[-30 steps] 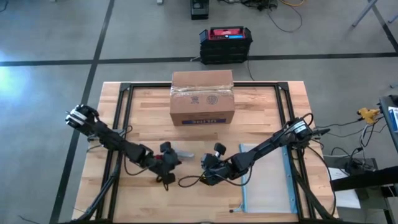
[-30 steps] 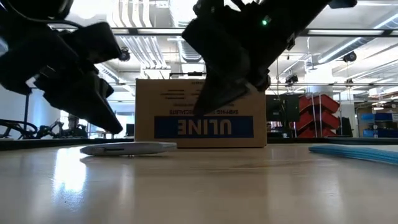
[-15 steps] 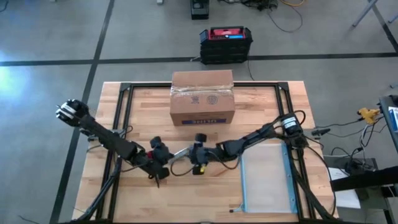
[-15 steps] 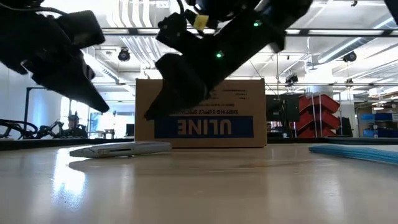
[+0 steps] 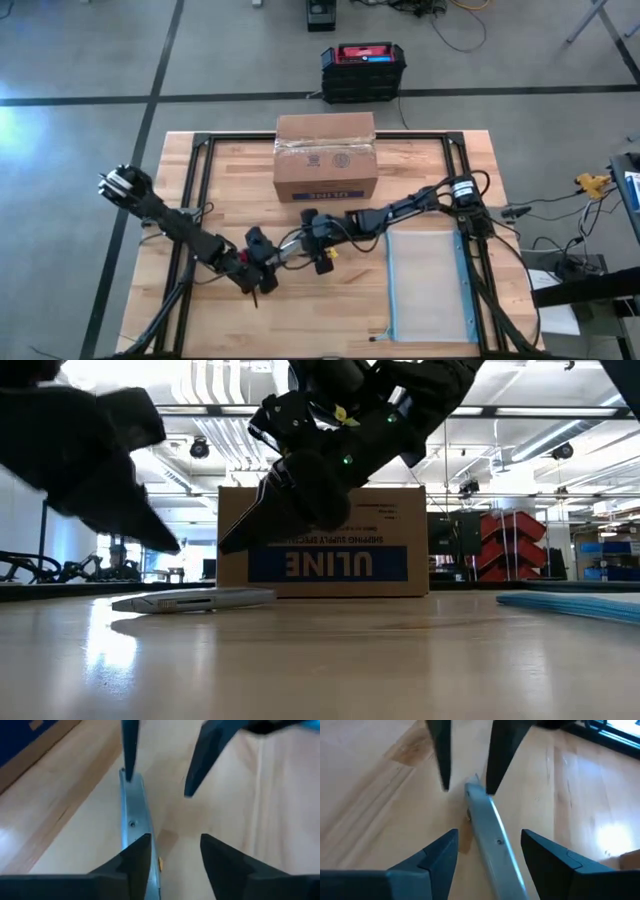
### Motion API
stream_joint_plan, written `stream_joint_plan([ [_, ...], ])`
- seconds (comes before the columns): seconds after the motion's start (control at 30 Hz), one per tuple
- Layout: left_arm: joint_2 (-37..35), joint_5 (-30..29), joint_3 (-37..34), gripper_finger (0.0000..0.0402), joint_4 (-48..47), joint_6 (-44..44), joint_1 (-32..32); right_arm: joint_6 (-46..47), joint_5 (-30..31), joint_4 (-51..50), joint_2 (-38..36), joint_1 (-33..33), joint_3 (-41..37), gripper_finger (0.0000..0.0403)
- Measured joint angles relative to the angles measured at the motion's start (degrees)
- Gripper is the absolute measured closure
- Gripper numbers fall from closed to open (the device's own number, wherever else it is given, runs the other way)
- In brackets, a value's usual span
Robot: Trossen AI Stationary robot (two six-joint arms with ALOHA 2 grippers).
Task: Unpack boxes
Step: Open the cardboard box using a gray knife
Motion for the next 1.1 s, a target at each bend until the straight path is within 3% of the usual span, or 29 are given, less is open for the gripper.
stream_joint_plan([
  [0.27, 2.7, -1.2, 0.8, 0.0210, -1.9, 0.0, 1.6, -0.2, -7.0, 2.4, 5.6, -3.7, 1.3, 0.0195],
  [0.57, 2.5, -0.4, 0.7, 0.0198, -2.5, -2.3, 2.5, 4.2, -10.7, 2.7, 11.5, -5.1, 4.7, 0.0194],
  [0.7, 2.6, 2.2, 0.6, 0.0200, -5.4, -3.1, 2.4, 7.4, -10.3, 2.7, 11.6, -4.8, 4.7, 0.0219],
  [0.87, 1.6, 3.1, 1.0, 0.0206, -13.9, -3.3, 2.4, 12.8, -7.5, 2.5, 11.3, -4.4, 4.7, 0.0298],
  [1.1, -5.1, 0.7, 3.7, 0.0204, -28.2, 0.5, 2.2, 20.0, -7.4, 0.6, 9.4, -3.0, 4.5, 0.0299],
])
